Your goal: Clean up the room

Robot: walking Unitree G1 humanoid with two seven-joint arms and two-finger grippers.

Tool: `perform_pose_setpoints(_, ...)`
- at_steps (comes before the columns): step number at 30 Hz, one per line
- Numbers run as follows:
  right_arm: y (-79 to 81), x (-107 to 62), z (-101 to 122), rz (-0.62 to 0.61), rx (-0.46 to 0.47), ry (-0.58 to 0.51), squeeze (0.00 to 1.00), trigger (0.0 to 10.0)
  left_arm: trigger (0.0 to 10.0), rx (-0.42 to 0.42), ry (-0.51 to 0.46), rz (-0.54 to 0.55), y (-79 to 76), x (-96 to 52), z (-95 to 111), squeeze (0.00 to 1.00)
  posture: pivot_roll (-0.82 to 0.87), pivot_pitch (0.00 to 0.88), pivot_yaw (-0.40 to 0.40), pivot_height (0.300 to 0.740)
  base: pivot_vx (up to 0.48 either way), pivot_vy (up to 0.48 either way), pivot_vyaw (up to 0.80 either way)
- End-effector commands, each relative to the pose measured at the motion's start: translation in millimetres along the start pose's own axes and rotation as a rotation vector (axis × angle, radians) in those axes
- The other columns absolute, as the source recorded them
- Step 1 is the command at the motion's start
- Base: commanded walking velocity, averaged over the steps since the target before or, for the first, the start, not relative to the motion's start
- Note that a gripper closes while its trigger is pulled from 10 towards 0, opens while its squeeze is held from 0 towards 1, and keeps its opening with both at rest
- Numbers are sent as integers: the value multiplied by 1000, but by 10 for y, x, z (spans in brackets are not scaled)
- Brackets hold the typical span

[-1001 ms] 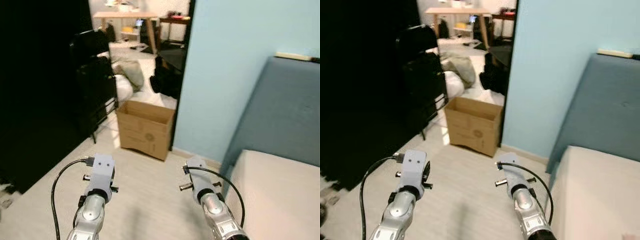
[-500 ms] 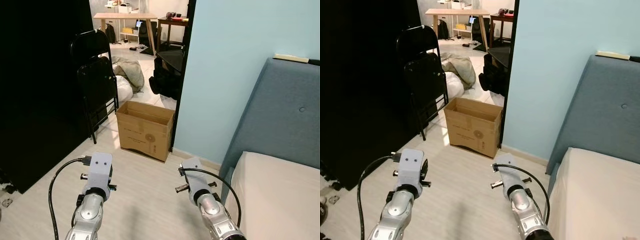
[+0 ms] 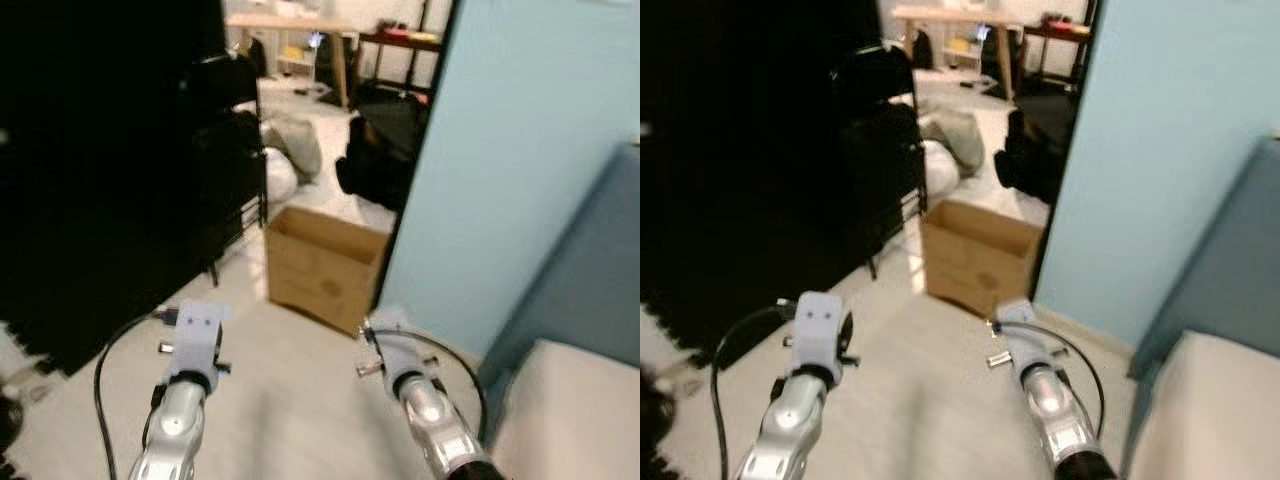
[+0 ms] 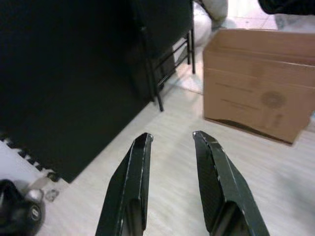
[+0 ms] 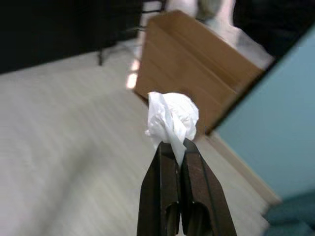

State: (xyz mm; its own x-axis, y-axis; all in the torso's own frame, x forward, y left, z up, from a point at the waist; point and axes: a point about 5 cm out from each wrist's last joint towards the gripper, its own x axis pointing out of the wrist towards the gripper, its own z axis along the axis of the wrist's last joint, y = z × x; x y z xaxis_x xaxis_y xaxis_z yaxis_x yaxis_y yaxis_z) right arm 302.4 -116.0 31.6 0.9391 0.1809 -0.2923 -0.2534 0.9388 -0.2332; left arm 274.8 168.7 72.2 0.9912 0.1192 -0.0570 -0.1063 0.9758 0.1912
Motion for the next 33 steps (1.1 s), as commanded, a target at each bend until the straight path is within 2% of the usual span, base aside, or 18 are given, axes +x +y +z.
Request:
perform_pose_setpoints(1,-91,-35,-80,-22,-10,22,0,10000,10000,-8,-9,-22,-57,-5,15,0,74,0,-31,740,337,0,0)
perform_pose_setpoints(21,-94,-21,-104,-42,19,46,0,10000,10000,11,-9,-66,-79,51,25,0,78,0,-4,740,335,0,0)
perform_pose_setpoints(33,-137,-15,-100,-43,18,48,0,10000,10000,2,-10,-68,-103,41,19,0,74,0,-16,740,334,0,-666)
